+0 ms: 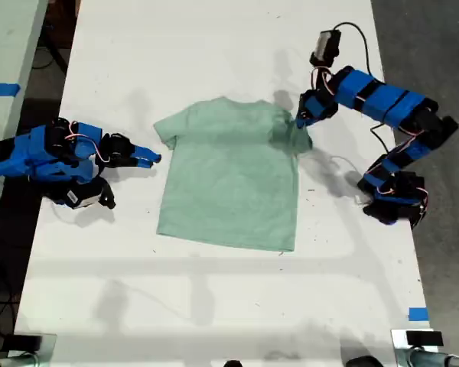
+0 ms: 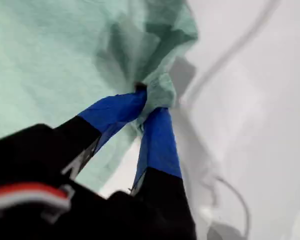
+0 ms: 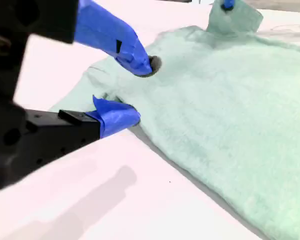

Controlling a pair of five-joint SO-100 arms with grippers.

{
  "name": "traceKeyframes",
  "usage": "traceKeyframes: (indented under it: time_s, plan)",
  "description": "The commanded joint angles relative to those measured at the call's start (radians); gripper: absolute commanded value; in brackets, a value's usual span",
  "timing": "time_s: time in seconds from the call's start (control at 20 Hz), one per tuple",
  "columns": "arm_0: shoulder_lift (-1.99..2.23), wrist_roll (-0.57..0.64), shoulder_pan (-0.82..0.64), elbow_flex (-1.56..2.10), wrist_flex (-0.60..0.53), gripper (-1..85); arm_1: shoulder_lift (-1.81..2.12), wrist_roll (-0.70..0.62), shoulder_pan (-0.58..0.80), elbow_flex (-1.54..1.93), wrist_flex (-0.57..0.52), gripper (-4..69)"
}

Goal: Fold t shirt

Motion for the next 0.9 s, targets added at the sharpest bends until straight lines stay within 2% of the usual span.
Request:
traceKeyframes:
  time_s: [0.0, 0.25, 0.3, 0.35, 0.4, 0.5, 0.65, 0.7, 0.75, 0.85]
  plan:
    - [0.006, -0.015, -0.014, 0.006, 0.0, 12.5, 0.041, 0.018, -0.189, -0.192, -0.021, 1.3]
    - [0.006, -0.015, -0.014, 0.006, 0.0, 12.5, -0.261, 0.034, -0.4, -0.337, -0.219, 1.3]
    - [0.006, -0.015, -0.012, 0.006, 0.0, 12.5, -0.341, 0.037, -0.426, -0.383, -0.244, 2.2]
    - [0.006, -0.015, -0.014, 0.006, 0.0, 12.5, -0.416, 0.029, -0.449, -0.451, -0.245, 6.6]
    - [0.006, -0.015, -0.014, 0.006, 0.0, 12.5, -0.479, 0.017, -0.46, -0.546, -0.187, 17.9]
    - [0.006, -0.015, -0.012, 0.006, 0.0, 12.5, -0.465, 0.011, -0.442, -0.643, -0.057, 20.8]
    - [0.006, -0.015, -0.014, 0.006, 0.0, 12.5, -0.233, 0.002, -0.334, -0.595, 0.124, 19.8]
    - [0.006, -0.015, -0.012, 0.006, 0.0, 12.5, -0.133, -0.005, -0.293, -0.557, 0.19, 12.1]
    - [0.006, -0.015, -0.012, 0.006, 0.0, 12.5, -0.02, 0.008, -0.255, -0.494, 0.249, 0.8]
    - [0.006, -0.015, -0.014, 0.006, 0.0, 12.5, 0.275, 0.021, -0.207, -0.279, 0.298, 0.8]
